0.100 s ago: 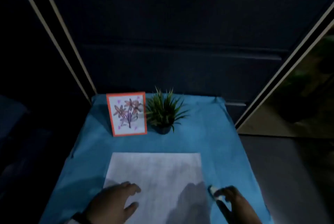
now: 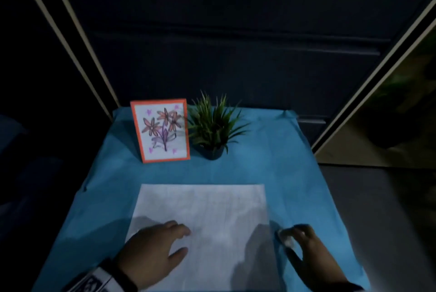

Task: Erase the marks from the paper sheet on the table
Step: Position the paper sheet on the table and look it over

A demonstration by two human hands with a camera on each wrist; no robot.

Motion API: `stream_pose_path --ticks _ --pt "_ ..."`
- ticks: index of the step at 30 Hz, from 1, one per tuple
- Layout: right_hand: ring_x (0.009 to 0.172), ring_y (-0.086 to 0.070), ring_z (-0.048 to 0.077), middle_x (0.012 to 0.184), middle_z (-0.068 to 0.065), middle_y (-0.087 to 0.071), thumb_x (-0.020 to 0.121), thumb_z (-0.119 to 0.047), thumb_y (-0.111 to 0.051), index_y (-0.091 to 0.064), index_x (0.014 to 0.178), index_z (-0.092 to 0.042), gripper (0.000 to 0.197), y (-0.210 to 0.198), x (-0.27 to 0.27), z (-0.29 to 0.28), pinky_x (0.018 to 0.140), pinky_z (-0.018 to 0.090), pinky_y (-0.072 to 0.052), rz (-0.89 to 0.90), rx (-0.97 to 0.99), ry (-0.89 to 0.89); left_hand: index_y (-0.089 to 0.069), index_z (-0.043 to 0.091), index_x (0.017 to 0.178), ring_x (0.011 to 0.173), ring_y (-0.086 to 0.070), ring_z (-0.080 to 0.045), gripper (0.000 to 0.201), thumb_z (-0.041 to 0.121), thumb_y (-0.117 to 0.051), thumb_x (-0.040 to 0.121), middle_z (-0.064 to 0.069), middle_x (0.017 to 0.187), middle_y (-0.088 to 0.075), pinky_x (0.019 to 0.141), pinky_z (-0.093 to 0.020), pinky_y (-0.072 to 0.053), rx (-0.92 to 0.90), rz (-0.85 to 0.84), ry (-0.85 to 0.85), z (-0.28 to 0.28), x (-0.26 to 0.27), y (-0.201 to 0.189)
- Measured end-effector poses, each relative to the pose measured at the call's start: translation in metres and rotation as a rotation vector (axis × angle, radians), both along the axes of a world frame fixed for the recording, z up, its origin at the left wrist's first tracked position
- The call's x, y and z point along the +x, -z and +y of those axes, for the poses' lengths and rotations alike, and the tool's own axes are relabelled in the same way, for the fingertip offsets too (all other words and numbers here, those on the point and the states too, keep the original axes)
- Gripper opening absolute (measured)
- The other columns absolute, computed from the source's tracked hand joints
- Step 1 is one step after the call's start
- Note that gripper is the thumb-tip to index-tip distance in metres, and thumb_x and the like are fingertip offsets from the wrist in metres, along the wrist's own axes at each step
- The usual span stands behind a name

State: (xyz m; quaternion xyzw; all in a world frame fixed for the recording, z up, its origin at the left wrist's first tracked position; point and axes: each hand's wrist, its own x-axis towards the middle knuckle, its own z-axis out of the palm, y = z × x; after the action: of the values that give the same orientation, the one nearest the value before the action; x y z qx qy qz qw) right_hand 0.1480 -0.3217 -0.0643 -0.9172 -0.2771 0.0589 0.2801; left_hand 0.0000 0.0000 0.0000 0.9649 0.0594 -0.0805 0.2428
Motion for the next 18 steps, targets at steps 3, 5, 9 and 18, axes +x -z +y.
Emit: stream_pose_path --ticks 3,5,9,18 --pt "0.077 -0.068 0.022 0.096 0.001 -0.060 0.064 -0.014 -0.079 -0.060 0.103 -0.037 0.049 0.006 0.006 -0.002 0.068 0.017 -0.047 0.015 -0.064 -0.059 -0.053 0.043 0.122 0.097 -0.057 0.002 0.064 0.068 -0.023 0.071 0.025 0.118 -0.051 0.084 -0.014 -0.042 0.019 0.053 0.054 -0.006 0.011 0.023" --pt "0.074 -0.064 0.020 0.092 -0.002 -0.058 0.069 -0.017 -0.073 -0.056 0.102 -0.038 0.042 0.013 0.000 0.003 0.067 0.020 -0.046 0.004 -0.014 -0.065 -0.053 0.044 0.125 0.104 -0.055 0.002 0.064 0.067 -0.024 0.072 0.026 0.127 -0.045 0.091 -0.019 -0.044 0.011 0.036 0.059 -0.010 0.019 0.035" --pt "0.068 -0.055 0.011 0.088 -0.007 -0.052 0.071 -0.010 -0.078 -0.050 0.103 -0.032 0.048 0.021 0.009 -0.001 0.064 0.021 -0.042 -0.025 0.015 -0.040 -0.036 0.052 0.140 0.140 -0.020 0.002 0.075 0.070 -0.015 0.070 0.026 0.154 -0.014 0.114 -0.018 -0.019 0.112 0.105 0.124 -0.017 0.025 0.054" --pt "0.070 -0.059 0.006 0.081 -0.007 -0.060 0.079 -0.004 -0.072 -0.067 0.089 -0.022 0.022 -0.003 0.005 0.016 0.061 0.006 -0.042 -0.040 0.190 -0.125 -0.047 0.034 0.115 0.132 -0.035 -0.004 0.029 0.051 -0.052 0.092 0.017 0.144 -0.031 0.105 -0.025 -0.034 0.247 0.231 0.168 -0.012 0.019 0.044"
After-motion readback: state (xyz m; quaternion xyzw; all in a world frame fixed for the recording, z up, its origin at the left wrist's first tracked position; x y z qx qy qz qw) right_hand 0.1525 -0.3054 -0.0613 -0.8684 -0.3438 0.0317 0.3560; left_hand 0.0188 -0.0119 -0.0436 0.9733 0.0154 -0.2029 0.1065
